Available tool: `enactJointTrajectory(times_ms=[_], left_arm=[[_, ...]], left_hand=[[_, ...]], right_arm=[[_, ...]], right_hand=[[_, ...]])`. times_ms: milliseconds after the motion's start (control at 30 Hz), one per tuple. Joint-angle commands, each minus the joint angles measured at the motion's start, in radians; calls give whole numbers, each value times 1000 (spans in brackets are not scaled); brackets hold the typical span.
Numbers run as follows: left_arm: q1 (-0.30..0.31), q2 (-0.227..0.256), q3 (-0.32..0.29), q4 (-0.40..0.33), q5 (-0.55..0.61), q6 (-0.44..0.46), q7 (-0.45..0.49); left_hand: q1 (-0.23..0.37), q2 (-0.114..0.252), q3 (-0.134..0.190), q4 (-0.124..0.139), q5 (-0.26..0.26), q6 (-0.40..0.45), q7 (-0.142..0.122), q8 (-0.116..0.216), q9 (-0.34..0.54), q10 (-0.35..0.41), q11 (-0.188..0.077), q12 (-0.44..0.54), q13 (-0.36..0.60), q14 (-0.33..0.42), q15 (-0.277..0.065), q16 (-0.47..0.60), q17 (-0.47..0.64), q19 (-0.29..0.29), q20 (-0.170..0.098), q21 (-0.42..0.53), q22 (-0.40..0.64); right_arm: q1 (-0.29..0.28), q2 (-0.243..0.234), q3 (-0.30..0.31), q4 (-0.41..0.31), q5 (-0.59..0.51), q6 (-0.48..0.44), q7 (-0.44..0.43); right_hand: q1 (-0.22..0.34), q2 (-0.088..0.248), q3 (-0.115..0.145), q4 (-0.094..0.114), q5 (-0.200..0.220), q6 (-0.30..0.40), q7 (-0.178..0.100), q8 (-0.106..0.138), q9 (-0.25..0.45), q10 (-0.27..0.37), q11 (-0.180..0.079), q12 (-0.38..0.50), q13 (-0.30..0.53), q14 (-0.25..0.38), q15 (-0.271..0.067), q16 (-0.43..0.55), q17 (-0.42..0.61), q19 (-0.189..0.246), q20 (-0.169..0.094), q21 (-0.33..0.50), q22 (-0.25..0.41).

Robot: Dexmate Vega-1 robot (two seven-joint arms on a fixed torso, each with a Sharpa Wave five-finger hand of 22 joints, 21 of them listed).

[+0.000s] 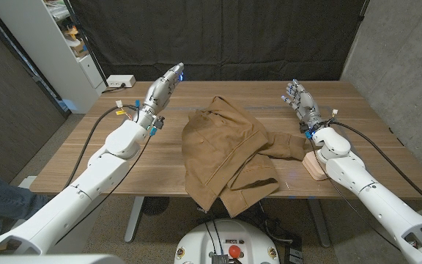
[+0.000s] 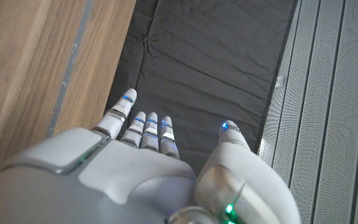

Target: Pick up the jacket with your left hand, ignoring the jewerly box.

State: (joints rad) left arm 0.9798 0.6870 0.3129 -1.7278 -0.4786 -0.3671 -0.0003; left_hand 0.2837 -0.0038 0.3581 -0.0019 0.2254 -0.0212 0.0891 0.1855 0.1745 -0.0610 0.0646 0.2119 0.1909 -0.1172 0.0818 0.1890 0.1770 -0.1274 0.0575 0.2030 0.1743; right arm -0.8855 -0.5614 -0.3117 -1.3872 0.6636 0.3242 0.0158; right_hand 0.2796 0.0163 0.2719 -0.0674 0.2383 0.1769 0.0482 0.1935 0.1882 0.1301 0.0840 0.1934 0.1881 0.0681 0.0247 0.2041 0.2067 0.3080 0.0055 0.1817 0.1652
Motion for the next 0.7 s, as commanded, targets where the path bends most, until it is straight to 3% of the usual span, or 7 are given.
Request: enactJointTrajectory(times_ms=[33, 700], left_arm=[[-18, 4, 15, -12, 16, 17, -11], [-21, 20, 23, -39, 45, 27, -17]], left_hand=[[10, -1, 1, -8, -2, 8, 2, 9, 4, 6, 2, 6, 3, 6, 0, 3, 3, -5, 5, -1, 4], [15, 0, 1, -15, -4, 10, -1, 7, 4, 6, -1, 5, 3, 7, 0, 2, 3, -9, 5, -3, 4]], right_arm=[[1, 2, 6, 6, 16, -2, 9], [2, 12, 4, 11, 17, 3, 6]], right_hand=[[-2, 10, 4, -5, -5, 1, -5, 4, 4, -2, -3, 4, 5, 8, 2, 4, 3, 1, 3, 5, 4], [-3, 10, 3, -6, -6, 2, -7, 5, 4, -3, -1, 3, 5, 9, 2, 4, 3, -1, 3, 5, 4]])
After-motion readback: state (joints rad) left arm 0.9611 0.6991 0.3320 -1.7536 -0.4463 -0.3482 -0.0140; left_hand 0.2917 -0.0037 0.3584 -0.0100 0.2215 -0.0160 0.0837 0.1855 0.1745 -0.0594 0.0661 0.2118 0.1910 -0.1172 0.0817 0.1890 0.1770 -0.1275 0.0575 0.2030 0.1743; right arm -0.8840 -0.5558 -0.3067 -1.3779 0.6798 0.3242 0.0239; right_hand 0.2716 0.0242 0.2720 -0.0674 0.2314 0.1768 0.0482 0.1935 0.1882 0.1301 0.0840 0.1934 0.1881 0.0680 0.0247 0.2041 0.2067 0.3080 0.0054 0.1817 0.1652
